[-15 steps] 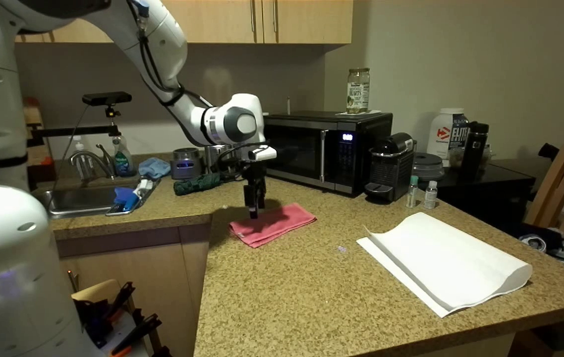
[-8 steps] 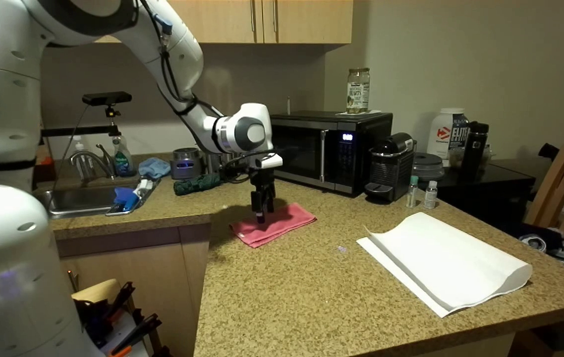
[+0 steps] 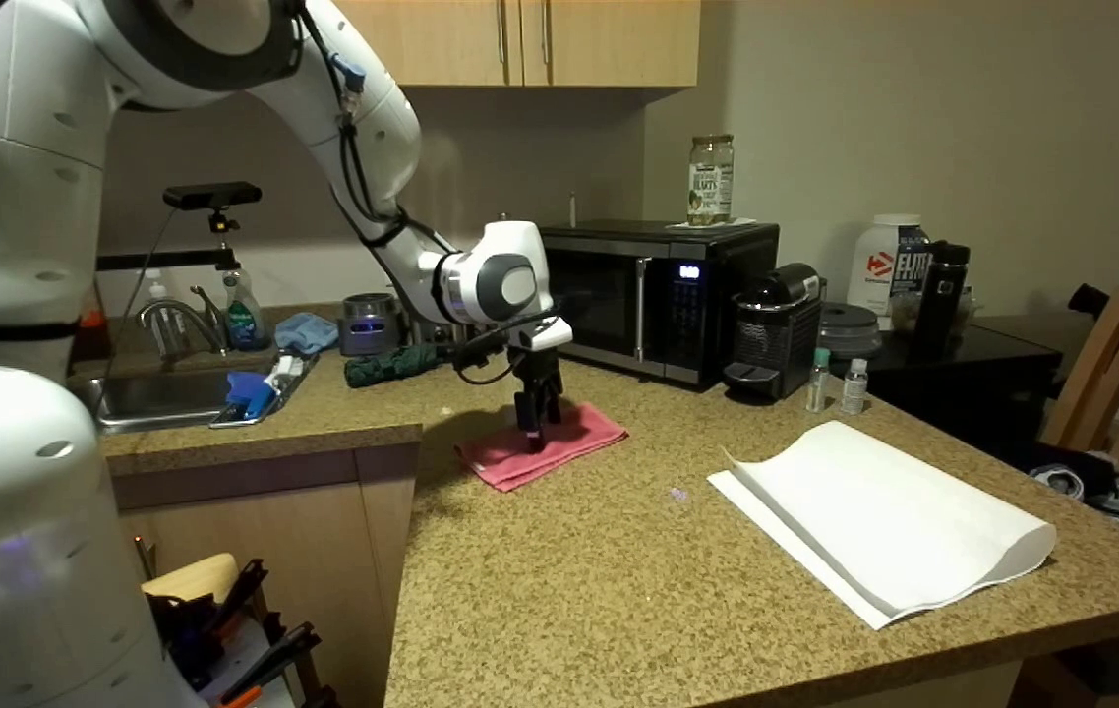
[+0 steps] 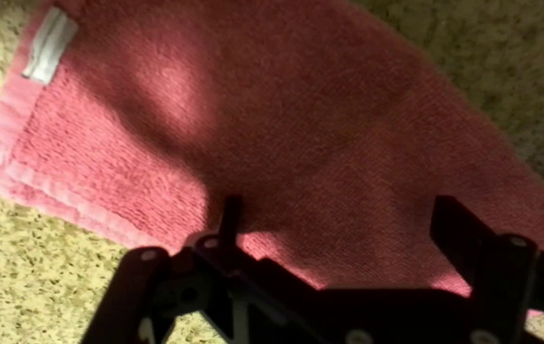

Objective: Fold the cloth

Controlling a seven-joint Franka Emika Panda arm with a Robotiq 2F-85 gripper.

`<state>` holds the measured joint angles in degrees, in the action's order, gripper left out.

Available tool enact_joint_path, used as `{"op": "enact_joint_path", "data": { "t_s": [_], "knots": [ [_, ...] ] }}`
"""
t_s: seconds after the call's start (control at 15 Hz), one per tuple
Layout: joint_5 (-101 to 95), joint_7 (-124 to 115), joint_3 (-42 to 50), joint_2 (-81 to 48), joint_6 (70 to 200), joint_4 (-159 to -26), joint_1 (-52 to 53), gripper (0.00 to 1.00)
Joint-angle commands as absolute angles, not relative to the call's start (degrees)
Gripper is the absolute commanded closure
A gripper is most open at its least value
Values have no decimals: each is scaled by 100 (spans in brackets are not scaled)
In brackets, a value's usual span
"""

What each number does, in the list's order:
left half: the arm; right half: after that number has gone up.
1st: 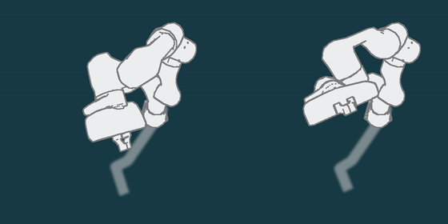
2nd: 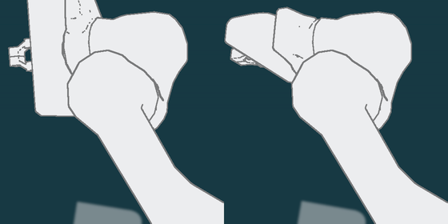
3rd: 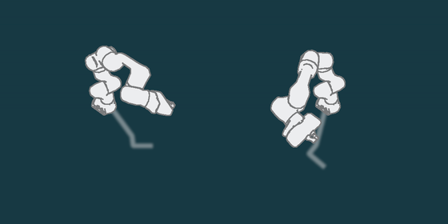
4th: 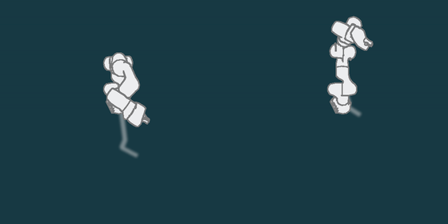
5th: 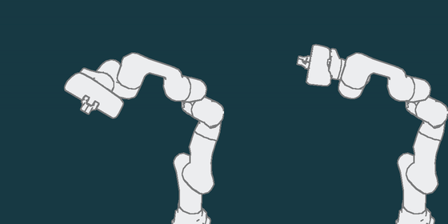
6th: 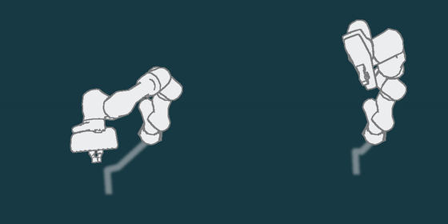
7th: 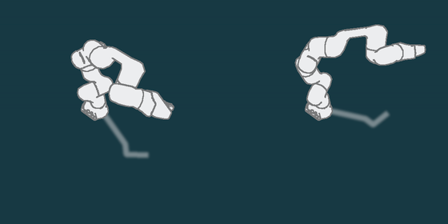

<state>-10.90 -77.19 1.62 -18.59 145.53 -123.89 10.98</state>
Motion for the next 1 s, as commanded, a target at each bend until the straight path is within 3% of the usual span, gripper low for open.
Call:
{"op": "enact_joint_path", "data": {
  "t_s": [0.0, 0.93],
  "knots": [
    [-1338, -8029, 350, -1753, 15033, -12772, 1262, 0],
    [-1959, -6386, 443, -1673, 15792, -13271, 1166, 0]
  ]
}}
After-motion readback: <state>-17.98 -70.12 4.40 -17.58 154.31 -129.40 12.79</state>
